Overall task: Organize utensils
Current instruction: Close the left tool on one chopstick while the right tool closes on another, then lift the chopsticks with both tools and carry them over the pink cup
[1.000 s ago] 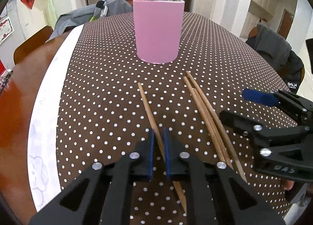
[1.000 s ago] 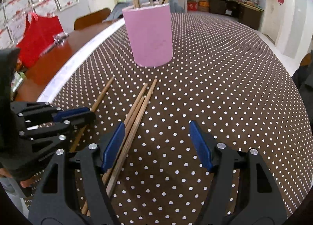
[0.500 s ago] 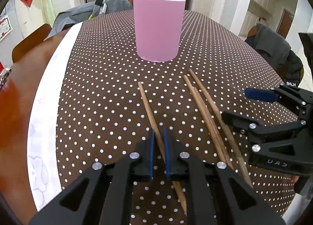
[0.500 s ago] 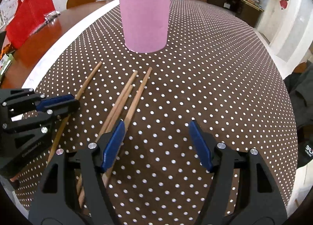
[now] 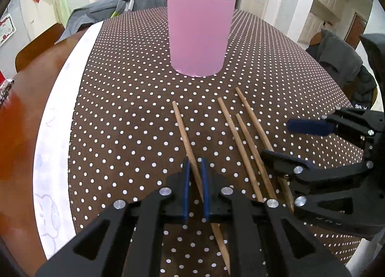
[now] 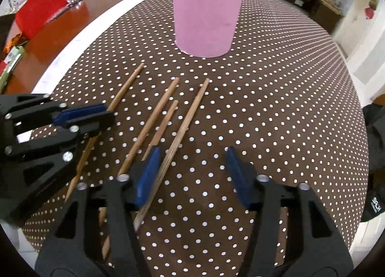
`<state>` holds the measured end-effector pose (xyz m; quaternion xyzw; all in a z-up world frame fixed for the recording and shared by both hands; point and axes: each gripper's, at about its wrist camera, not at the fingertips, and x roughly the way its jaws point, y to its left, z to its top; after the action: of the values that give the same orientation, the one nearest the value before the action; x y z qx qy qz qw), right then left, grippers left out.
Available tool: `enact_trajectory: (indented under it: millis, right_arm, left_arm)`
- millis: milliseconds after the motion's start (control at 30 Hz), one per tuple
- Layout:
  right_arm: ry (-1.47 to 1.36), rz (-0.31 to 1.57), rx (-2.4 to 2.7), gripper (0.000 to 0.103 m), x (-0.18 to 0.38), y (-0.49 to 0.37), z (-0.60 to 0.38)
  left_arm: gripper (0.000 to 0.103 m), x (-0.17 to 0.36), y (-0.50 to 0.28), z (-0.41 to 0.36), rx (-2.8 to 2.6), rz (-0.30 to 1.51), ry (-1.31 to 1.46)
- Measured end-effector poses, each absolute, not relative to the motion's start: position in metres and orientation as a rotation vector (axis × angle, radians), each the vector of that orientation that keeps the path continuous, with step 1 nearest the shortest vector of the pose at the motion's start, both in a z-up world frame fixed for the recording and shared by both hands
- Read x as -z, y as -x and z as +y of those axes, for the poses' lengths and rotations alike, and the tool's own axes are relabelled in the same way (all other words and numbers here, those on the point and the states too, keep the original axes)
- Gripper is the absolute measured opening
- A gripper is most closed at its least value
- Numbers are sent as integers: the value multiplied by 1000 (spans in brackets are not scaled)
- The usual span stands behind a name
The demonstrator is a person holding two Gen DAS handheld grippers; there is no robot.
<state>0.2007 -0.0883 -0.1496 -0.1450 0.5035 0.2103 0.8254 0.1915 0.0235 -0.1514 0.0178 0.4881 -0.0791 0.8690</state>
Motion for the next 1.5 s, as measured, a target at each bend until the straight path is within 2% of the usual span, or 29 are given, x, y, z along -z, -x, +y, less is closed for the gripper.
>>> enact_trajectory:
  millis: [33,100,233,500,833,1167,1500]
  right_arm:
    - [309,1075,-456,35,149,-202,-86]
    - [310,1089,-472,30,148,-204,-87]
    - [286,1109,-490,14,146,-211,-98]
    - [166,1123,-556,7,140,-215,-131]
    - [56,1028,-597,6,115,-206,-173]
    - [-89,835,-656,6,70,-190,-220]
    - [-156,738,-713,6,37,-193,-237]
  left_arm:
    - [10,151,-193,24,167,1025,-32]
    - [10,151,-195,25,170,1029,-25]
    - [8,151,-196,26,171,1027,-18]
    - [5,145,-193,26,178,994,0]
    - [5,109,-182,20,227,858,33]
    - [5,64,-176,15,296,667,87]
    - [5,34,-177,7,335,565,80]
